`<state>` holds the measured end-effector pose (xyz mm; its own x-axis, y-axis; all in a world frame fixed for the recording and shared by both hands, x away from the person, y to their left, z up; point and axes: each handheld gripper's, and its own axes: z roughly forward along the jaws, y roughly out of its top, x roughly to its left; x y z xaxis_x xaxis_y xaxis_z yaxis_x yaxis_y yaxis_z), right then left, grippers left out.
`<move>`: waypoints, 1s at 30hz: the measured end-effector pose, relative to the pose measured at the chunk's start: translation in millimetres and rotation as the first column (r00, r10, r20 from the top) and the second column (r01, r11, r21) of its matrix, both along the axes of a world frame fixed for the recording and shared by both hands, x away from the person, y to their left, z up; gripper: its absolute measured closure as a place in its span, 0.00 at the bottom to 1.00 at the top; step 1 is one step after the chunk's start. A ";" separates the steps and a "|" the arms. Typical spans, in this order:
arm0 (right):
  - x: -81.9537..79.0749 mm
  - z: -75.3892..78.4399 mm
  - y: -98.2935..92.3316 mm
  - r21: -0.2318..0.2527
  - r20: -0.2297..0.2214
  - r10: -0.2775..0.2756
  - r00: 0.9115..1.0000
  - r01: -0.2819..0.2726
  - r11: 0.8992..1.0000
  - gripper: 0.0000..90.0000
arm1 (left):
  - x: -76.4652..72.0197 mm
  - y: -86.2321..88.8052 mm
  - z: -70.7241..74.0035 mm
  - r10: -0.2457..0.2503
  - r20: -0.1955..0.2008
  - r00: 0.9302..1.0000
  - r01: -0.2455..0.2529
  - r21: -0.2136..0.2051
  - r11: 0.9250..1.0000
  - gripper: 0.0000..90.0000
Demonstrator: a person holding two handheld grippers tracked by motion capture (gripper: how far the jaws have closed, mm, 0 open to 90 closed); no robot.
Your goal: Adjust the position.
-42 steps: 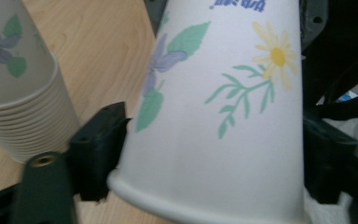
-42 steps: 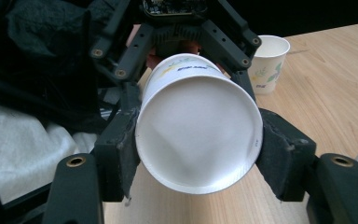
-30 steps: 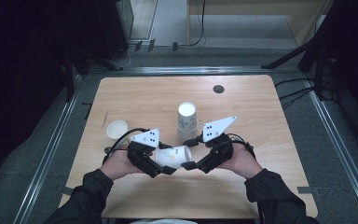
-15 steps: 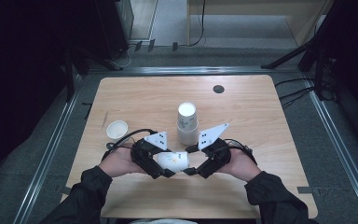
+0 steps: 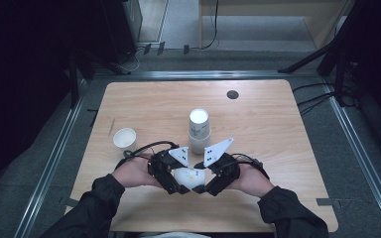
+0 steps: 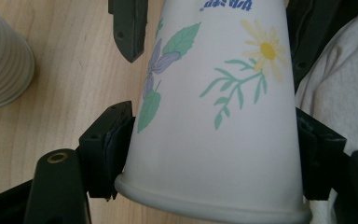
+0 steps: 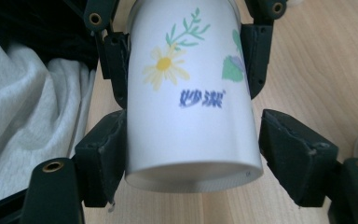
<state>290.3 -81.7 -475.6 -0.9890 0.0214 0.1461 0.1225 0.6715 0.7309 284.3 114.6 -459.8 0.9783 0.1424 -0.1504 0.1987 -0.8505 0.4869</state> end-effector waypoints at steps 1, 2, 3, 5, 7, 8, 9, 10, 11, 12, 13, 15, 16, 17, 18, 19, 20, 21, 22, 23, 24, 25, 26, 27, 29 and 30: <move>-0.3 -0.7 0.9 -0.005 0.004 0.005 1.000 -0.005 1.000 0.30 | -0.5 -0.7 -0.8 -0.002 0.000 1.000 0.002 0.003 1.000 0.28; -0.7 -1.3 1.7 -0.008 0.004 0.012 1.000 -0.012 1.000 0.32 | -0.8 -1.0 -1.1 -0.004 0.003 1.000 0.004 0.008 1.000 0.28; -1.5 -1.5 2.2 -0.012 0.001 0.017 1.000 -0.017 1.000 0.35 | -1.0 -1.3 -1.6 -0.004 0.003 1.000 0.004 0.010 1.000 0.28; -2.8 -1.7 3.2 -0.016 0.004 0.032 0.999 -0.032 0.999 0.37 | -1.7 -1.7 -2.5 -0.006 0.003 1.000 0.006 0.011 1.000 0.28; -3.6 -1.0 3.4 -0.023 0.018 0.033 0.999 -0.033 0.999 0.38 | -1.6 -1.7 -3.0 -0.006 0.002 1.000 0.005 0.009 1.000 0.28; -4.3 -0.2 3.3 -0.024 0.022 0.031 0.999 -0.030 0.999 0.38 | -1.1 -1.6 -3.2 -0.006 0.002 1.000 0.006 0.007 1.000 0.28; -4.2 0.7 3.1 -0.021 0.032 0.034 0.999 -0.033 0.999 0.38 | -0.5 -1.2 -3.3 -0.008 0.002 1.000 0.008 0.002 1.000 0.28; -4.3 1.8 2.5 -0.022 0.035 0.031 0.999 -0.030 0.999 0.38 | 0.1 -0.7 -3.1 -0.008 0.002 1.000 0.008 -0.005 1.000 0.28; -4.3 2.6 1.9 -0.021 0.036 0.028 0.999 -0.027 0.999 0.38 | 0.6 -0.2 -3.0 -0.008 0.001 1.000 0.008 -0.013 1.000 0.28; -4.0 3.6 1.1 -0.019 0.039 0.026 0.999 -0.026 0.999 0.38 | 0.8 0.4 -2.5 -0.007 0.004 1.000 0.007 -0.022 1.000 0.27; -3.8 4.4 0.5 -0.016 0.041 0.023 0.999 -0.022 1.000 0.38 | 0.9 1.1 -1.8 -0.003 0.009 1.000 0.004 -0.029 1.000 0.27; -3.4 6.6 -0.9 -0.007 0.050 0.019 0.999 -0.019 1.000 0.38 | 1.2 2.4 -0.2 0.009 0.014 1.000 -0.008 -0.043 0.999 0.25; -3.0 7.5 -2.2 -0.003 0.054 0.017 0.998 -0.017 1.000 0.38 | 1.3 3.3 0.1 0.015 0.015 1.000 -0.014 -0.052 0.999 0.23; -2.5 8.2 -3.6 -0.002 0.055 0.011 0.998 -0.011 1.000 0.38 | 1.6 4.3 0.4 0.020 0.019 1.000 -0.019 -0.056 0.998 0.22; -1.8 8.5 -4.9 0.002 0.056 0.009 0.998 -0.009 1.000 0.38 | 2.2 5.4 0.9 0.019 0.021 1.000 -0.018 -0.062 0.998 0.21; -1.3 9.1 -6.4 0.002 0.054 0.005 0.999 -0.005 1.000 0.38 | 2.1 6.3 1.6 0.024 0.019 1.000 -0.022 -0.078 0.997 0.20; -1.1 9.6 -7.7 0.006 0.056 -0.001 0.998 0.001 1.000 0.38 | 2.5 7.7 3.0 0.026 0.017 1.000 -0.024 -0.090 0.996 0.18; -0.8 10.5 -8.8 0.009 0.060 -0.001 0.998 0.001 1.000 0.38 | 3.2 8.7 4.3 0.031 0.015 0.999 -0.029 -0.104 0.994 0.17; -0.5 11.5 -9.9 0.016 0.061 -0.005 0.998 0.004 1.000 0.38 | 4.4 10.3 6.2 0.032 0.018 0.999 -0.030 -0.113 0.993 0.16; -0.3 12.6 -10.9 0.021 0.061 -0.009 0.998 0.008 1.000 0.38 | 4.8 11.7 7.3 0.043 0.016 0.999 -0.041 -0.133 0.990 0.15; 0.1 13.8 -12.3 0.026 0.067 -0.015 0.998 0.013 1.000 0.38 | 5.5 13.4 8.5 0.049 0.011 0.999 -0.046 -0.152 0.987 0.15; 0.4 15.0 -13.8 0.032 0.064 -0.018 0.998 0.016 0.999 0.38 | 6.2 15.2 9.8 0.052 0.001 0.999 -0.051 -0.170 0.984 0.15; 0.7 16.2 -15.5 0.041 0.064 -0.023 0.998 0.020 0.999 0.38 | 6.9 16.9 10.6 0.054 -0.006 0.999 -0.054 -0.194 0.979 0.15; 1.3 17.3 -17.3 0.055 0.063 -0.026 0.998 0.022 0.998 0.38 | 6.9 18.4 11.4 0.061 -0.016 0.998 -0.063 -0.216 0.974 0.15; 2.1 20.1 -20.8 0.084 0.054 -0.034 0.998 0.030 0.996 0.38 | 7.6 20.8 13.0 0.061 -0.022 0.998 -0.065 -0.250 0.966 0.15; 2.7 21.5 -22.4 0.102 0.049 -0.035 0.998 0.030 0.994 0.38 | 7.2 21.4 14.1 0.062 -0.020 0.998 -0.065 -0.260 0.963 0.15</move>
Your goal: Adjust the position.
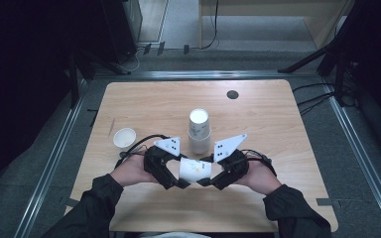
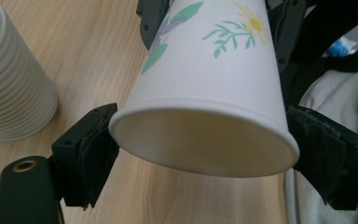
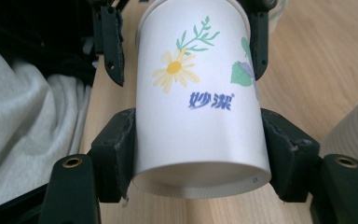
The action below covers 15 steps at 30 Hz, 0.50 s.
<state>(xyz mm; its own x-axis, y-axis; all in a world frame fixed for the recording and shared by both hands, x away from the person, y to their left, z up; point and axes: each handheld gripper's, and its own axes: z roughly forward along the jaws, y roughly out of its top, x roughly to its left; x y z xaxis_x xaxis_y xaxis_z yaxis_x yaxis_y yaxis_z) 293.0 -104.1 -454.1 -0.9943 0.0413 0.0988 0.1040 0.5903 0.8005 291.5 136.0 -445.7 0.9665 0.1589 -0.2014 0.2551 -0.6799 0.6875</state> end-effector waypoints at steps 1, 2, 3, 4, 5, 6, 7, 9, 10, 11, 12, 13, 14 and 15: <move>0.4 1.4 -1.4 0.015 -0.005 -0.003 1.000 0.003 1.000 0.38 | -0.7 0.2 0.7 0.005 0.006 1.000 -0.005 -0.012 1.000 0.15; 0.6 2.9 -2.7 0.026 -0.006 -0.009 1.000 0.009 1.000 0.38 | -0.7 0.7 1.8 0.004 0.008 1.000 -0.004 -0.015 1.000 0.15; 0.9 3.9 -3.7 0.037 -0.013 -0.009 1.000 0.009 0.999 0.38 | -0.7 0.7 1.9 0.003 0.008 1.000 -0.003 -0.022 1.000 0.15; 1.1 4.6 -4.3 0.048 -0.020 -0.009 1.000 0.010 0.999 0.38 | -0.8 0.7 2.0 0.004 0.010 1.000 -0.004 -0.025 1.000 0.15; 1.2 5.1 -5.0 0.054 -0.020 -0.009 1.000 0.011 0.998 0.38 | -1.2 0.3 1.8 0.006 0.013 1.000 -0.006 -0.024 1.000 0.15; 1.1 5.3 -5.1 0.059 -0.026 -0.008 1.000 0.010 0.998 0.38 | -1.5 0.0 1.6 0.005 0.018 1.000 -0.005 -0.020 1.000 0.15; 0.9 5.5 -5.1 0.063 -0.029 -0.006 1.000 0.007 0.998 0.38 | -1.5 -0.4 1.3 0.002 0.018 1.000 -0.001 -0.018 1.000 0.15; 0.4 5.4 -4.0 0.067 -0.032 0.003 0.999 -0.001 0.998 0.38 | -2.4 -1.7 1.2 0.002 0.019 1.000 -0.002 -0.018 1.000 0.15; -0.4 5.1 -2.8 0.066 -0.031 0.005 0.999 -0.003 0.998 0.38 | -2.5 -1.8 1.4 -0.002 0.021 1.000 0.002 -0.016 1.000 0.16; -0.8 4.9 -2.1 0.061 -0.034 0.010 0.999 -0.008 0.998 0.38 | -2.9 -2.0 1.5 -0.003 0.023 1.000 0.003 -0.016 1.000 0.16; -1.3 4.2 -0.9 0.057 -0.031 0.017 0.999 -0.016 0.998 0.38 | -3.2 -2.1 1.7 -0.005 0.025 1.000 0.005 -0.016 1.000 0.17; -2.0 3.8 0.0 0.055 -0.029 0.019 0.999 -0.017 0.998 0.38 | -3.4 -2.1 1.7 -0.006 0.025 1.000 0.007 -0.020 1.000 0.17; -2.4 3.6 0.7 0.049 -0.032 0.022 0.999 -0.020 0.999 0.38 | -3.8 -1.8 2.1 -0.005 0.025 1.000 0.005 -0.024 1.000 0.18; -2.5 3.3 1.1 0.050 -0.029 0.023 0.999 -0.022 0.999 0.38 | -3.9 -1.0 2.7 -0.012 0.026 1.000 0.013 -0.029 0.999 0.21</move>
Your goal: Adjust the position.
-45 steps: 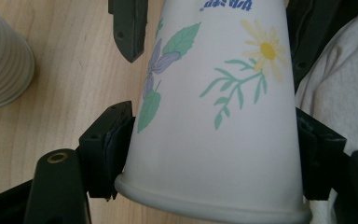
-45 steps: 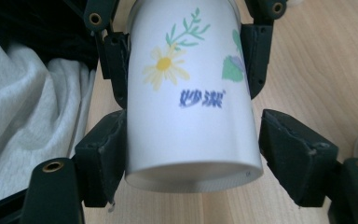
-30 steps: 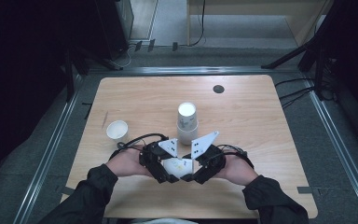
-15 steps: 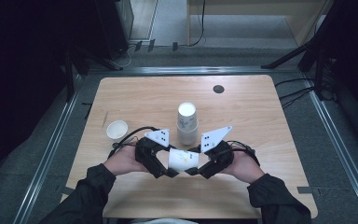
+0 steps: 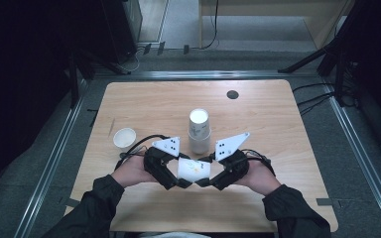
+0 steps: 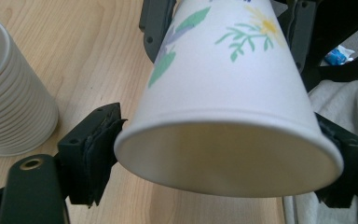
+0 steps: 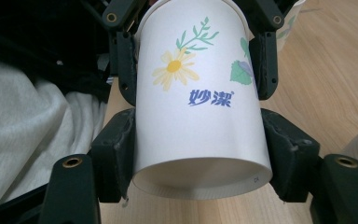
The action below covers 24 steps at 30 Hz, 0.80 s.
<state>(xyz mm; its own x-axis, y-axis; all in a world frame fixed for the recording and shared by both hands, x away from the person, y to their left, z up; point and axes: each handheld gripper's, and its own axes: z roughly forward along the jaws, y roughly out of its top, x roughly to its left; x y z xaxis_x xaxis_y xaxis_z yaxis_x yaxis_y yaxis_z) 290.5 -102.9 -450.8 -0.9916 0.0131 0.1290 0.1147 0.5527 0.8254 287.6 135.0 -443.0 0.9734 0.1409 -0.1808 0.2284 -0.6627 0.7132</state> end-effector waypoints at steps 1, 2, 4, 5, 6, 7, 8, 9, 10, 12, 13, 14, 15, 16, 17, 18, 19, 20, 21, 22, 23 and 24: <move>-0.1 0.1 0.0 0.000 0.004 -0.004 1.000 0.004 1.000 0.38 | -0.6 0.6 0.7 -0.003 0.002 1.000 0.003 -0.007 1.000 0.25; 0.3 0.2 -0.2 0.002 -0.008 -0.002 1.000 0.002 1.000 0.38 | -1.1 1.0 1.8 -0.006 0.007 1.000 0.006 -0.007 1.000 0.26; 0.1 0.5 -0.7 0.008 -0.006 -0.001 1.000 0.001 1.000 0.38 | -2.0 1.6 3.0 -0.011 0.016 1.000 0.011 -0.011 1.000 0.27; -0.1 0.6 -0.5 0.003 -0.009 0.000 1.000 0.000 1.000 0.39 | -2.2 1.7 3.0 -0.012 0.013 1.000 0.013 -0.013 1.000 0.28; -0.1 0.1 0.0 0.002 -0.015 0.003 1.000 -0.003 1.000 0.39 | -2.3 1.6 3.0 -0.015 0.010 1.000 0.015 -0.009 1.000 0.28; -0.2 -0.4 0.3 -0.001 -0.020 0.004 1.000 -0.004 1.000 0.39 | -2.4 1.4 2.8 -0.017 0.010 1.000 0.017 -0.002 1.000 0.29; -0.3 -0.9 0.7 -0.005 -0.026 0.007 1.000 -0.007 1.000 0.38 | -2.7 0.7 2.6 -0.021 0.007 1.000 0.021 -0.001 1.000 0.29; -0.1 -1.5 0.9 -0.007 -0.025 0.010 1.000 -0.011 1.000 0.38 | -2.9 0.1 3.2 -0.025 0.010 1.000 0.025 0.011 1.000 0.29; 0.0 -2.0 1.2 -0.010 -0.029 0.016 0.999 -0.016 1.000 0.38 | -3.7 -0.7 3.6 -0.023 0.011 1.000 0.023 0.017 1.000 0.29; -0.2 -3.2 1.7 -0.011 -0.025 0.014 1.000 -0.014 1.000 0.32 | -4.2 -1.3 4.4 -0.026 0.018 0.999 0.026 0.033 0.999 0.29; 0.1 -4.2 2.2 -0.017 -0.027 0.009 1.000 -0.009 1.000 0.30 | -4.6 -1.3 4.5 -0.025 0.023 0.999 0.024 0.043 0.999 0.29; 0.6 -5.4 2.5 -0.030 -0.029 0.002 1.000 -0.003 1.000 0.29 | -4.4 -1.4 4.0 -0.025 0.026 0.999 0.024 0.054 0.998 0.29; 0.5 -6.9 2.6 -0.038 -0.025 -0.004 1.000 0.003 0.999 0.29 | -3.6 -1.7 3.3 -0.026 0.023 0.999 0.024 0.075 0.997 0.29; 0.4 -8.4 3.1 -0.048 -0.017 -0.004 1.000 0.003 0.999 0.29 | -3.2 -2.3 2.4 -0.025 0.026 0.999 0.022 0.100 0.995 0.29; 0.1 -10.0 3.9 -0.063 -0.017 0.000 1.000 -0.001 0.998 0.29 | -3.0 -3.0 1.1 -0.022 0.029 0.999 0.019 0.119 0.993 0.29; -0.2 -11.4 4.7 -0.075 -0.016 0.004 1.000 -0.005 0.997 0.29 | -2.4 -3.6 -0.2 -0.025 0.023 0.999 0.022 0.138 0.990 0.29; -0.5 -12.8 5.8 -0.084 -0.017 0.005 1.000 -0.007 0.996 0.29 | -2.2 -4.6 -1.4 -0.025 0.025 0.999 0.021 0.154 0.988 0.29; -0.6 -14.2 7.2 -0.093 -0.012 0.004 1.000 -0.005 0.996 0.29 | -2.2 -5.6 -2.8 -0.025 0.018 1.000 0.022 0.172 0.985 0.29; -1.0 -16.0 8.7 -0.107 -0.014 0.008 1.000 -0.009 0.994 0.29 | -2.3 -7.1 -4.4 -0.027 0.014 1.000 0.024 0.187 0.982 0.29; -1.0 -18.1 10.3 -0.118 -0.008 0.011 1.000 -0.012 0.993 0.29 | -3.0 -8.6 -5.7 -0.030 0.015 0.999 0.027 0.210 0.977 0.29; -0.9 -20.2 11.6 -0.130 -0.005 0.013 1.000 -0.013 0.991 0.30 | -4.0 -10.5 -7.4 -0.031 0.012 0.999 0.027 0.224 0.974 0.29; -1.2 -22.2 12.9 -0.140 -0.013 0.016 1.000 -0.018 0.990 0.30 | -4.6 -12.2 -9.0 -0.038 0.015 0.999 0.033 0.240 0.970 0.29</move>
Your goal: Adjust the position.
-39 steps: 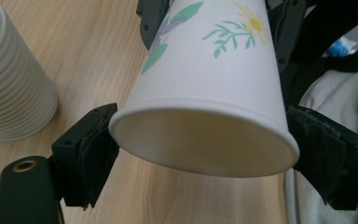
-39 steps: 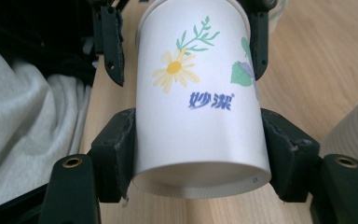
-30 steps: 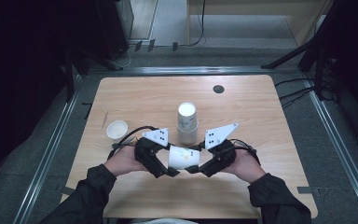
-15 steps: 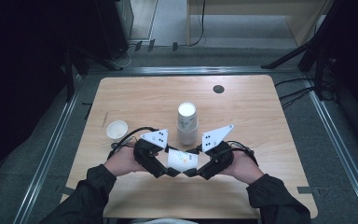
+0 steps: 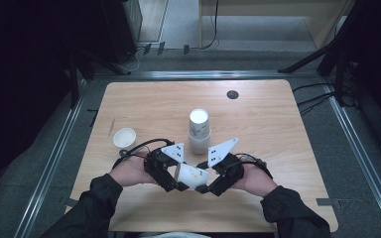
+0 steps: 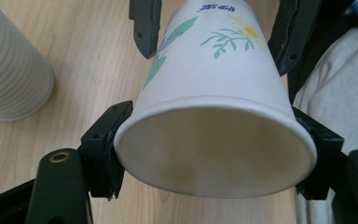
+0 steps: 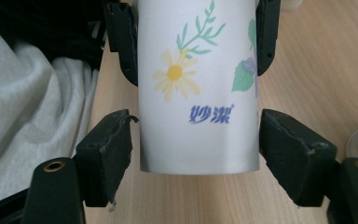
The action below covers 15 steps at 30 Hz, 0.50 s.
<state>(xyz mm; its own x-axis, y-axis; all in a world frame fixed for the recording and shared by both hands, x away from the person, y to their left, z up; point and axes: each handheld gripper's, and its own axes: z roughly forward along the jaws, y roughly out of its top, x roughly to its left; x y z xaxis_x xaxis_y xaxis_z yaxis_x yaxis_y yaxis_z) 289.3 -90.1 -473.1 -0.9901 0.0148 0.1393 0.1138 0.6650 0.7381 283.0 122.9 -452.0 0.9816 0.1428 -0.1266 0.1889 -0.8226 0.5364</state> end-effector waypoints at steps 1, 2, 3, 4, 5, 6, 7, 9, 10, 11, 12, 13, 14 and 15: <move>0.0 -2.0 1.4 -0.009 0.000 0.002 1.000 -0.002 1.000 0.30 | -0.8 -1.5 -1.1 -0.007 0.004 1.000 0.007 0.016 1.000 0.29; -0.3 -3.7 2.9 -0.016 0.000 0.009 1.000 -0.009 1.000 0.31 | -1.5 -3.0 -2.3 -0.012 0.001 1.000 0.012 0.028 1.000 0.29; -0.7 -5.1 4.3 -0.023 0.002 0.014 1.000 -0.014 1.000 0.31 | -2.2 -4.4 -3.3 -0.016 0.003 1.000 0.016 0.043 0.999 0.29; -1.6 -6.2 5.8 -0.033 0.003 0.018 1.000 -0.018 0.999 0.31 | -2.9 -5.7 -4.3 -0.017 0.006 1.000 0.016 0.049 0.999 0.29; -2.1 -7.3 7.2 -0.036 0.008 0.025 1.000 -0.025 0.999 0.32 | -3.3 -6.7 -4.9 -0.017 0.003 1.000 0.017 0.053 0.998 0.29; -2.6 -8.1 8.7 -0.041 0.010 0.027 1.000 -0.027 0.999 0.32 | -3.6 -7.6 -5.1 -0.019 0.002 1.000 0.019 0.057 0.998 0.29; -3.1 -8.9 9.9 -0.048 0.010 0.030 1.000 -0.029 0.998 0.32 | -3.9 -8.2 -5.1 -0.020 0.003 1.000 0.020 0.059 0.998 0.29; -4.1 -10.6 12.1 -0.059 0.010 0.036 0.999 -0.035 0.998 0.33 | -3.9 -9.1 -4.8 -0.020 0.004 1.000 0.019 0.062 0.998 0.28; -4.4 -11.5 13.2 -0.064 0.009 0.040 0.999 -0.039 0.997 0.33 | -3.8 -9.5 -5.0 -0.020 0.004 1.000 0.020 0.063 0.998 0.28; -4.7 -12.2 14.1 -0.068 0.011 0.040 0.999 -0.039 0.997 0.33 | -3.7 -10.0 -5.4 -0.019 0.000 1.000 0.019 0.064 0.998 0.28; -5.2 -12.7 14.9 -0.071 0.010 0.044 0.999 -0.043 0.997 0.33 | -3.9 -10.6 -5.9 -0.018 0.001 1.000 0.018 0.067 0.998 0.28; -5.6 -13.0 15.7 -0.071 0.011 0.044 0.999 -0.044 0.997 0.34 | -4.1 -11.1 -6.6 -0.020 0.000 1.000 0.020 0.071 0.997 0.28; -5.7 -13.1 16.4 -0.074 0.013 0.043 0.999 -0.041 0.996 0.35 | -4.3 -11.6 -7.1 -0.021 0.001 1.000 0.021 0.073 0.997 0.28; -5.5 -13.3 16.9 -0.076 0.013 0.043 0.999 -0.042 0.996 0.36 | -4.6 -12.0 -7.6 -0.022 0.000 1.000 0.022 0.075 0.997 0.28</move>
